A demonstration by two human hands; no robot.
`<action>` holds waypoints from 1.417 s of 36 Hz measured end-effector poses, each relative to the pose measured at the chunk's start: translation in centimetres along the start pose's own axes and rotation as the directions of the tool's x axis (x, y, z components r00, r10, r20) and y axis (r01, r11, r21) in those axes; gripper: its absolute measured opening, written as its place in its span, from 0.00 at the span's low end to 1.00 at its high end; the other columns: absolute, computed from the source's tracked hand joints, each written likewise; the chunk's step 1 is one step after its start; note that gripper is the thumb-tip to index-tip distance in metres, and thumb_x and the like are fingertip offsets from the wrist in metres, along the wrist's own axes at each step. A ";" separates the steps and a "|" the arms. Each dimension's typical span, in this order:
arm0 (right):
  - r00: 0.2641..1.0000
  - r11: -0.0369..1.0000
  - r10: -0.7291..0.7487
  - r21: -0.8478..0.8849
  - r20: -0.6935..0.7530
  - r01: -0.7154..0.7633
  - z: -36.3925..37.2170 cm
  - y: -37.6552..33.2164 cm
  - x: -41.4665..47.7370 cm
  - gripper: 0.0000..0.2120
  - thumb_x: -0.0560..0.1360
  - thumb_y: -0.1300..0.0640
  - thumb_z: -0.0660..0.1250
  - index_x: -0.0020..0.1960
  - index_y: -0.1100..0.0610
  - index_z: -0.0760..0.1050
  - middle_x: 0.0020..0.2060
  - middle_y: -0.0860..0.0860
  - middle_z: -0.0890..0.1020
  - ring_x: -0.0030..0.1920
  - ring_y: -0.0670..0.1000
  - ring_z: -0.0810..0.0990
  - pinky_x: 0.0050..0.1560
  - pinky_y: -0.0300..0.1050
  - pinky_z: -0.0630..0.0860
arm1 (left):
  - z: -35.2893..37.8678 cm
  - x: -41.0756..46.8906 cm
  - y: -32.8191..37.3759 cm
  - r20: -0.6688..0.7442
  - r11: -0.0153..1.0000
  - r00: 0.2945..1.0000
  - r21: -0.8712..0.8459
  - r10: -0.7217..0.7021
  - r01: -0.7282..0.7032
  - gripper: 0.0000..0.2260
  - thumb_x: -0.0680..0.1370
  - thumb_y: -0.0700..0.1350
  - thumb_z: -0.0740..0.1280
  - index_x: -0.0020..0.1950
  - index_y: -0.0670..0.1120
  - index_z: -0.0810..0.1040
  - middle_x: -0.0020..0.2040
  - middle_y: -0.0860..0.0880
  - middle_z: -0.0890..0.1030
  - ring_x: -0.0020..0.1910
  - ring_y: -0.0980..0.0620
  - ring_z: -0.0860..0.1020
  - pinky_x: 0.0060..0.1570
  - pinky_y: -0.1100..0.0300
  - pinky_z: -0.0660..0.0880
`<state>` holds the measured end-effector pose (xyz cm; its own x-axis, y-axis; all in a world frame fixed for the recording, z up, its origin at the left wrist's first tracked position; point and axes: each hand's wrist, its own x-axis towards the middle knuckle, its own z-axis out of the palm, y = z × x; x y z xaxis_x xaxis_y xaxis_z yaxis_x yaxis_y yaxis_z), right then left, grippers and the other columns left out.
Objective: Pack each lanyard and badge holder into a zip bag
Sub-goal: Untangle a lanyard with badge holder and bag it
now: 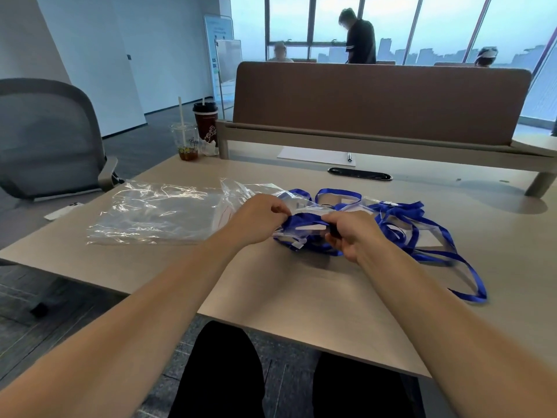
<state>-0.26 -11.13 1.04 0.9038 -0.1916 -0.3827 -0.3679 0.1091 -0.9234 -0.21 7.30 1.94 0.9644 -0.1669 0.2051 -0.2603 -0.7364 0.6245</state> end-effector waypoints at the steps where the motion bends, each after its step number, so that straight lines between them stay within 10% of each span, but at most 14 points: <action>1: 1.000 1.000 -0.011 -0.015 -0.007 0.011 0.2 0.1 0.1 0.10 0.77 0.61 0.70 0.57 0.60 0.76 0.49 0.58 0.83 0.45 0.52 0.84 0.33 0.39 0.79 | 0.1 0.0 0.1 -0.005 1.000 1.000 -0.003 0.005 -0.005 0.09 0.79 0.40 0.65 0.52 0.47 0.85 0.45 0.53 0.81 0.39 0.58 0.76 0.43 0.64 0.70; 6: 0.996 0.998 -0.055 -0.041 -0.066 0.052 0.9 0.6 0.7 0.09 0.77 0.60 0.70 0.57 0.59 0.75 0.49 0.57 0.82 0.47 0.53 0.84 0.50 0.48 0.84 | 0.4 0.4 0.6 -0.035 0.999 0.999 0.026 0.035 -0.034 0.10 0.80 0.41 0.64 0.52 0.49 0.85 0.45 0.55 0.80 0.43 0.57 0.77 0.45 0.66 0.72; 20: 0.992 0.991 0.007 0.135 0.128 -0.024 0.9 0.5 -0.4 0.13 0.80 0.64 0.64 0.64 0.62 0.72 0.50 0.60 0.84 0.45 0.55 0.87 0.42 0.47 0.85 | 0.8 0.6 0.4 -0.043 0.991 0.999 -0.131 -0.019 0.013 0.08 0.77 0.40 0.65 0.46 0.46 0.85 0.45 0.49 0.84 0.47 0.49 0.82 0.52 0.47 0.81; 28: 0.993 0.958 -0.083 -0.266 0.087 0.103 0.8 0.3 -0.3 0.09 0.80 0.57 0.62 0.55 0.60 0.78 0.49 0.58 0.84 0.48 0.54 0.84 0.50 0.47 0.82 | 0.9 0.8 0.3 -0.048 0.980 0.997 -0.193 -0.061 0.051 0.07 0.78 0.40 0.66 0.45 0.45 0.84 0.45 0.48 0.84 0.48 0.48 0.82 0.52 0.47 0.81; 36: 0.974 0.948 -0.183 -0.237 0.132 0.211 0.2 -0.2 -0.2 0.12 0.75 0.69 0.66 0.58 0.71 0.77 0.49 0.61 0.82 0.50 0.55 0.84 0.56 0.50 0.82 | 0.5 0.9 -0.2 -0.033 0.958 0.994 -0.271 -0.103 0.090 0.04 0.77 0.40 0.68 0.47 0.45 0.83 0.44 0.47 0.84 0.46 0.47 0.83 0.47 0.50 0.83; 40: 0.961 0.897 -0.235 -0.349 0.145 0.272 0.2 -0.3 -0.7 0.06 0.79 0.67 0.65 0.45 0.60 0.78 0.48 0.60 0.84 0.51 0.55 0.85 0.57 0.51 0.81 | 0.1 0.7 0.0 -0.031 0.953 0.995 -0.291 -0.096 0.083 0.05 0.78 0.40 0.67 0.50 0.43 0.83 0.44 0.45 0.85 0.45 0.47 0.84 0.48 0.50 0.83; 51: 0.853 0.700 -0.522 -0.563 0.017 0.439 -0.6 -0.4 -0.3 0.07 0.78 0.60 0.67 0.52 0.51 0.71 0.48 0.49 0.77 0.46 0.51 0.79 0.47 0.48 0.79 | -0.7 0.5 0.6 -0.021 0.936 0.990 -0.330 -0.140 0.125 0.07 0.82 0.40 0.63 0.53 0.42 0.80 0.48 0.46 0.85 0.47 0.49 0.84 0.51 0.50 0.82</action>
<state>-0.45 -11.70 1.53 0.9666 -0.2034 0.1558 0.0165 -0.5571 -0.8303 0.07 7.21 2.97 0.9902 -0.0479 0.1315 -0.1380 -0.4934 0.8588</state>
